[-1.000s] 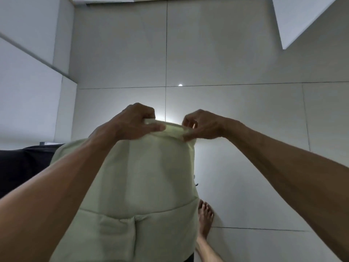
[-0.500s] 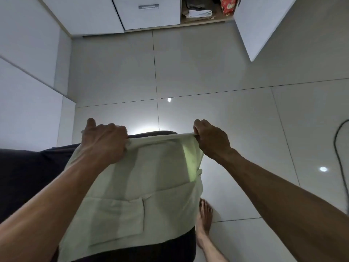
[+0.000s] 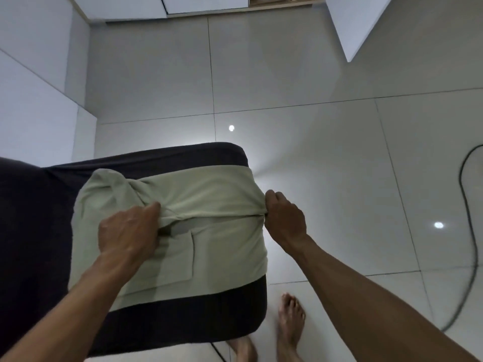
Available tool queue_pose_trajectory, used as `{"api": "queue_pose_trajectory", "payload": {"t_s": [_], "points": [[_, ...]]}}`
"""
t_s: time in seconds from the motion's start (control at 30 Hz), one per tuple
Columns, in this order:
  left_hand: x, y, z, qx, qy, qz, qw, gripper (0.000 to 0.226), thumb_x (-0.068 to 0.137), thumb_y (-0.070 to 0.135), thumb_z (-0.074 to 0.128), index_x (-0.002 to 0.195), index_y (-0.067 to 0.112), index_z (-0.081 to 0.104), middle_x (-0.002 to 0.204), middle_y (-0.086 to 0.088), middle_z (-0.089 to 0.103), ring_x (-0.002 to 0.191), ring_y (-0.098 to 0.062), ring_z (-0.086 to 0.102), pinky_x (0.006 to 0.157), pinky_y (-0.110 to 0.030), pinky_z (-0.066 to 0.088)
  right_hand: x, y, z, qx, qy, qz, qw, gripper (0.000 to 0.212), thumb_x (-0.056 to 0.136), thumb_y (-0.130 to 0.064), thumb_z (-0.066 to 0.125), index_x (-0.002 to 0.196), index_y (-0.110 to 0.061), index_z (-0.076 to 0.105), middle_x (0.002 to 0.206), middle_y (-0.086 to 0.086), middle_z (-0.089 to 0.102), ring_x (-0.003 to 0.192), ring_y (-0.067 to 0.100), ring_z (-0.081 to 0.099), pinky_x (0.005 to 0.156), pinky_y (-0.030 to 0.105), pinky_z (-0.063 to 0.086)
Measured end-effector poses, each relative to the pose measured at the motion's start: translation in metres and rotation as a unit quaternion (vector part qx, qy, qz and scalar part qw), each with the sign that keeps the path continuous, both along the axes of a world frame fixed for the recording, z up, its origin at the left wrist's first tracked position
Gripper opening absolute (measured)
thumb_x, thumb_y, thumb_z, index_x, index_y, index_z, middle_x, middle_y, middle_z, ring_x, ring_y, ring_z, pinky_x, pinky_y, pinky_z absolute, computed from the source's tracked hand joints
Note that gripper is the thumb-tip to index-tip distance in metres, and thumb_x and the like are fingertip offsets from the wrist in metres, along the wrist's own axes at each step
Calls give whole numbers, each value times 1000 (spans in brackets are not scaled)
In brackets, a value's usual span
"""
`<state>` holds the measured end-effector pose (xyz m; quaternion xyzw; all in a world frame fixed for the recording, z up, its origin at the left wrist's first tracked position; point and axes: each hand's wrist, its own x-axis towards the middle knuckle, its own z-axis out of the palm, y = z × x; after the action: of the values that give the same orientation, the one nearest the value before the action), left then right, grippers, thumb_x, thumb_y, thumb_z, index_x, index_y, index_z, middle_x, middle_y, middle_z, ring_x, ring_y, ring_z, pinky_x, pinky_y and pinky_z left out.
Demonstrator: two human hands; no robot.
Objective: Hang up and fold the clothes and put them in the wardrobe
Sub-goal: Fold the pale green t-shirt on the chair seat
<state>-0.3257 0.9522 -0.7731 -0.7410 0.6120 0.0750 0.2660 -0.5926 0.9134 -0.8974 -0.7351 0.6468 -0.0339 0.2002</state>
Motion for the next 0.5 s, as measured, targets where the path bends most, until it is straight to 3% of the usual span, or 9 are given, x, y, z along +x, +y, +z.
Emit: {"api": "queue_pose_trajectory", "payload": {"t_s": [0.13, 0.27, 0.33, 0.4, 0.5], "points": [[1, 4, 19, -44, -4, 22, 999, 16, 88, 32, 63, 104, 36, 64, 92, 2, 67, 79, -25, 67, 56, -32, 39, -8, -11, 14, -16, -52, -44, 998, 20, 78, 6, 49, 91, -9, 49, 82, 7, 53, 53, 32, 38, 51, 31, 31], [0, 14, 34, -66, -35, 26, 997, 26, 91, 21, 53, 106, 39, 64, 92, 5, 66, 73, -21, 63, 56, -33, 38, -13, -4, 29, -26, -31, -5, 999, 20, 78, 5, 51, 89, -12, 49, 81, 7, 57, 57, 32, 43, 51, 31, 32], [-7, 27, 28, -36, -29, 41, 998, 27, 93, 20, 46, 107, 38, 62, 91, 8, 63, 69, -17, 57, 58, -33, 43, -16, 10, 31, 31, 36, 50, 998, 28, 82, 3, 48, 106, -12, 52, 97, 6, 61, 78, 33, 56, 57, 32, 36], [-15, 41, 16, -3, -4, 40, 999, 26, 94, 24, 44, 113, 37, 57, 98, 9, 64, 79, -17, 63, 64, -32, 49, -19, 23, 28, 103, 98, 84, 986, 41, 87, 1, 50, 125, -14, 47, 115, 4, 59, 104, 29, 57, 63, 34, 39], [-22, 56, -1, -3, 19, 41, 999, 27, 95, 26, 46, 121, 33, 52, 105, 8, 65, 92, -19, 68, 65, -32, 47, -15, 35, 32, 147, 112, 76, 980, 43, 85, -1, 56, 124, -14, 45, 116, 3, 59, 107, 28, 57, 66, 35, 38]]}}
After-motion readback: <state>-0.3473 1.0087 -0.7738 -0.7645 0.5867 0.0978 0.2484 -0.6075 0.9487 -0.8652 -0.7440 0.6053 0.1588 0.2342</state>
